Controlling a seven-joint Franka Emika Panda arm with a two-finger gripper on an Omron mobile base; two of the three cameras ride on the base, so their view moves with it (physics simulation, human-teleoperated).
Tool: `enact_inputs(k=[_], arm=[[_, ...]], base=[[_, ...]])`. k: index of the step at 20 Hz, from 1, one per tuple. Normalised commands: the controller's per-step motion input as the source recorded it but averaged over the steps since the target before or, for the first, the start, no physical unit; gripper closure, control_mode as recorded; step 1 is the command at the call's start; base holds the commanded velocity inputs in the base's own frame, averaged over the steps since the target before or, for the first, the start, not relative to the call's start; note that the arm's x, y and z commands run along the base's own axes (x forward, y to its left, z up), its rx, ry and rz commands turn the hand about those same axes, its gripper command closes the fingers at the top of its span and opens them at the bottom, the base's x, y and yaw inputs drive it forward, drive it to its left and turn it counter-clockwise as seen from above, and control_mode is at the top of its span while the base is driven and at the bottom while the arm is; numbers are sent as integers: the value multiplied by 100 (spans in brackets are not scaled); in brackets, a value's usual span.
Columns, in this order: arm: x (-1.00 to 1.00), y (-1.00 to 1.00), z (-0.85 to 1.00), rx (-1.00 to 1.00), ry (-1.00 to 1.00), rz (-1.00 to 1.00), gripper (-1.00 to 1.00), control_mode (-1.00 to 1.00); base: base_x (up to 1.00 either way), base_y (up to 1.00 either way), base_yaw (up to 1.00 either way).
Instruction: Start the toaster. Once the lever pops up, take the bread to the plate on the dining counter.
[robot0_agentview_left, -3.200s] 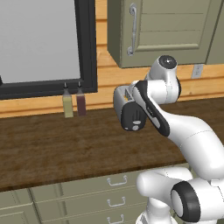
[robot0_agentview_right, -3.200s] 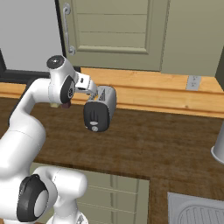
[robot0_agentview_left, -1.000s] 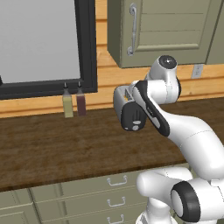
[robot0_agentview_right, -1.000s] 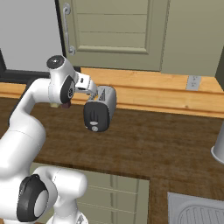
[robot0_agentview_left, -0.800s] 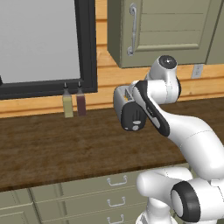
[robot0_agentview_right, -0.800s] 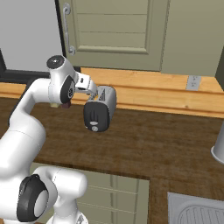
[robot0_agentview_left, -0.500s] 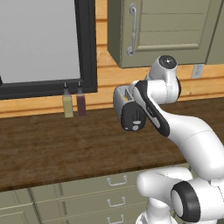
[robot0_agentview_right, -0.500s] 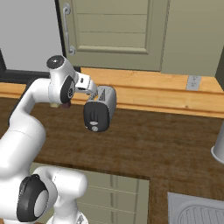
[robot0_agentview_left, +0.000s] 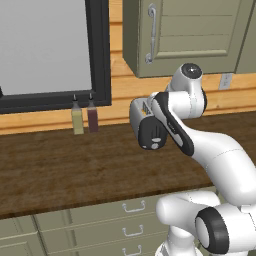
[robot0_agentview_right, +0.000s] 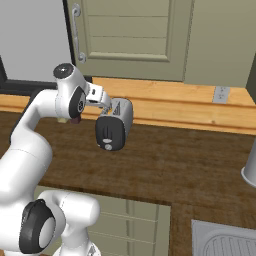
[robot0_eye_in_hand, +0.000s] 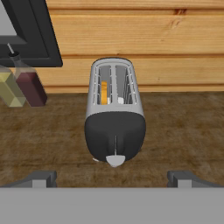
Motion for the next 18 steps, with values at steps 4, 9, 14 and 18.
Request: enact_inputs(k=[4,9,14,18], arm=[[0,0,0,0,0,0,-100,-100],[0,0,0,0,0,0,-100,-100],[0,0,0,0,0,0,-100,-100],[0,0,0,0,0,0,-100,-100]], base=[[0,0,0],[0,0,0],[0,0,0],[0,0,0]])
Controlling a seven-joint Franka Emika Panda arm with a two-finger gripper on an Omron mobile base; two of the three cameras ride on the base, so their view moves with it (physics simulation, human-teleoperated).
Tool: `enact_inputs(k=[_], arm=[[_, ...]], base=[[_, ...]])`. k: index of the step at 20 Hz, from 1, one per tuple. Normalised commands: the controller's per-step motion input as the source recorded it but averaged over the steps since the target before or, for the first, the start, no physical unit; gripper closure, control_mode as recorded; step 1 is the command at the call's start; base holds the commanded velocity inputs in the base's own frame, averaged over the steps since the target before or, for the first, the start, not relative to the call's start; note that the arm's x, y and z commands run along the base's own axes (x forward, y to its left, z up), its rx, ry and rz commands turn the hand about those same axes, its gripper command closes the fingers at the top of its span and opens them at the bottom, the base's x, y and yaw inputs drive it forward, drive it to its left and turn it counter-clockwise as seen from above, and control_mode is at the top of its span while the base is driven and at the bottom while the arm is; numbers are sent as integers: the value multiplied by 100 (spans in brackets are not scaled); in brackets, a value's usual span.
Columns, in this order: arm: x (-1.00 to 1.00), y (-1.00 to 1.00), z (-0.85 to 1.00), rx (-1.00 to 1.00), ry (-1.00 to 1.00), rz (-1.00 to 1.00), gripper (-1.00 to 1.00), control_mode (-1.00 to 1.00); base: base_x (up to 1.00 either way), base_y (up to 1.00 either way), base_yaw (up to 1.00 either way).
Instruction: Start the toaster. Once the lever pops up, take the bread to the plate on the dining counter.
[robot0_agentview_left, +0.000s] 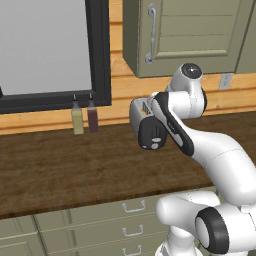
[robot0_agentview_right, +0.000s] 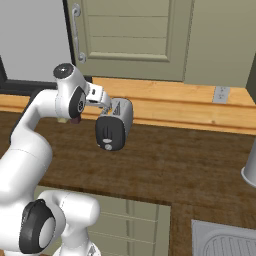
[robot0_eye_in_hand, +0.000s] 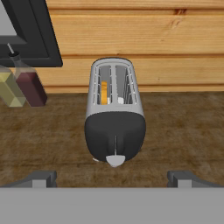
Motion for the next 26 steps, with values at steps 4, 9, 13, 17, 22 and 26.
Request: enact_inputs(k=[4,9,13,17,22,26], arm=[[0,0,0,0,0,0,-100,-100],[0,0,0,0,0,0,-100,-100],[0,0,0,0,0,0,-100,-100],[0,0,0,0,0,0,-100,-100],[0,0,0,0,0,0,-100,-100],[0,0,0,0,0,0,-100,-100]], base=[[0,0,0],[0,0,0],[0,0,0],[0,0,0],[0,0,0],[0,0,0]])
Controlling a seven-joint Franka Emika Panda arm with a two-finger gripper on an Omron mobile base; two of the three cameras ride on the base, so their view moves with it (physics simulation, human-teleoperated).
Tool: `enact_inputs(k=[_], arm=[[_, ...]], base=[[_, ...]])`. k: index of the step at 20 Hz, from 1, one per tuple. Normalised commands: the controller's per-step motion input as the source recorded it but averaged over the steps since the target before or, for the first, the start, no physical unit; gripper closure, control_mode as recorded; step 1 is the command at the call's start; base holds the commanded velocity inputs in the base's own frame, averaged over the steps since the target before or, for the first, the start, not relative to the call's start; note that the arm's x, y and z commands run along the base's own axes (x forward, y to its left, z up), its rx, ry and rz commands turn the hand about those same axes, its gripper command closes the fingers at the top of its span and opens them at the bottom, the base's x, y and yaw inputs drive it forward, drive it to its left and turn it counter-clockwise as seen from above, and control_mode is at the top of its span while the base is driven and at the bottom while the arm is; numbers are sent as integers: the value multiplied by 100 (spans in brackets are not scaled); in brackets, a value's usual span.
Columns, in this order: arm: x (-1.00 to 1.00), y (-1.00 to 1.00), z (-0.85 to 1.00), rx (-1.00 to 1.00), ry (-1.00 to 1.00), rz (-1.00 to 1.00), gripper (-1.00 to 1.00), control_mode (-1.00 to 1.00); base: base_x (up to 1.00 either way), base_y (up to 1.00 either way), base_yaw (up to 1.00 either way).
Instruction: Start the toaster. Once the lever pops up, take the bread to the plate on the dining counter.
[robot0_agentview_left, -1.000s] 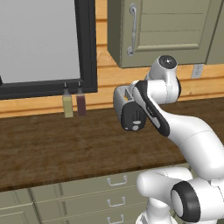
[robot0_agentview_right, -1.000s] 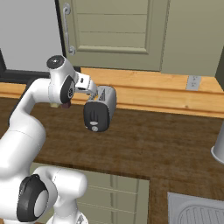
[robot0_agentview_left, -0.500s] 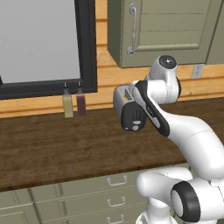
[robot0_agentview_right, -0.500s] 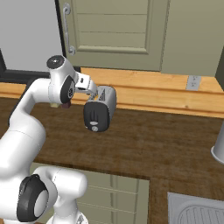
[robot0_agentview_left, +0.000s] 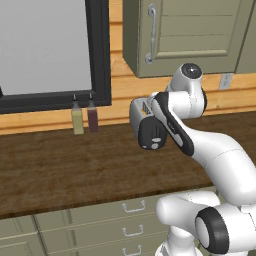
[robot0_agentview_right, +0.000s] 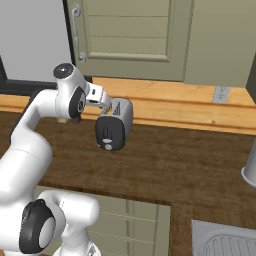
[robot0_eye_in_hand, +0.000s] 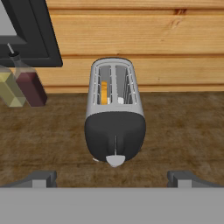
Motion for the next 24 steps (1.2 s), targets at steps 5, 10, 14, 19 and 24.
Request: enact_inputs(k=[5,10,14,19,24], arm=[[0,0,0,0,0,0,-100,-100],[0,0,0,0,0,0,-100,-100],[0,0,0,0,0,0,-100,-100],[0,0,0,0,0,0,-100,-100],[0,0,0,0,0,0,-100,-100]], base=[[0,0,0],[0,0,0],[0,0,0],[0,0,0],[0,0,0]])
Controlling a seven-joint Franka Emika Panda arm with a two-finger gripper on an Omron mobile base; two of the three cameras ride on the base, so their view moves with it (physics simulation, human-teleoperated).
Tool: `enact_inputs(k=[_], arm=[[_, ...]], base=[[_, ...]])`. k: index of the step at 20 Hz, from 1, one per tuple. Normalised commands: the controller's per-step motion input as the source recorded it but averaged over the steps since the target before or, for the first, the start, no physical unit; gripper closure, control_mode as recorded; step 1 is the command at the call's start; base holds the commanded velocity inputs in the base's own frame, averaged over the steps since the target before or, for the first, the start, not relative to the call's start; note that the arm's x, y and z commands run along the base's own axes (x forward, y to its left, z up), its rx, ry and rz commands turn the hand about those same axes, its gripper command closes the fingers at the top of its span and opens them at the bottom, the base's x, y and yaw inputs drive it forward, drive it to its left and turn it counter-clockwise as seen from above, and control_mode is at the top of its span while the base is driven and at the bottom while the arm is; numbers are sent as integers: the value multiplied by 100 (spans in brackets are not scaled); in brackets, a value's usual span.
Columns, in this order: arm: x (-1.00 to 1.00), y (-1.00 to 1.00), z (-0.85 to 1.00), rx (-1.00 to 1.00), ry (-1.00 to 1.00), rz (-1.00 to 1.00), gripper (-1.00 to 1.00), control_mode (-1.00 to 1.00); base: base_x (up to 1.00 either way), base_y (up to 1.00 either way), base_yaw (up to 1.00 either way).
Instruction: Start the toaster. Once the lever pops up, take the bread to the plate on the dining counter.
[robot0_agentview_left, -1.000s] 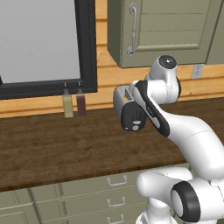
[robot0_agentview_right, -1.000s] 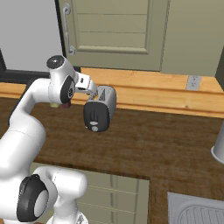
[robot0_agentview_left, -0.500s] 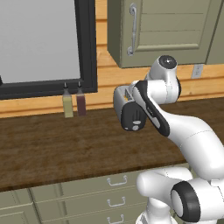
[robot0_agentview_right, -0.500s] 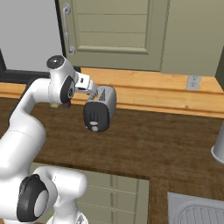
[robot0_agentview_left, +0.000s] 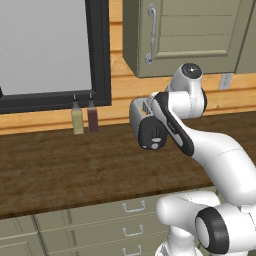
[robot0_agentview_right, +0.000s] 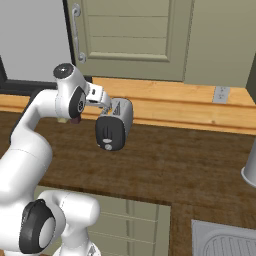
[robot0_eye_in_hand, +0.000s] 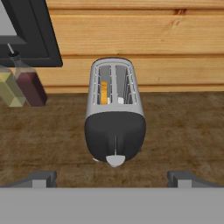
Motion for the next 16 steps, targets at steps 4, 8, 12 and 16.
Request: enact_inputs(k=[4,8,12,16], arm=[[0,0,0,0,0,0,-100,-100],[0,0,0,0,0,0,-100,-100],[0,0,0,0,0,0,-100,-100],[0,0,0,0,0,0,-100,-100]], base=[[0,0,0],[0,0,0],[0,0,0],[0,0,0]])
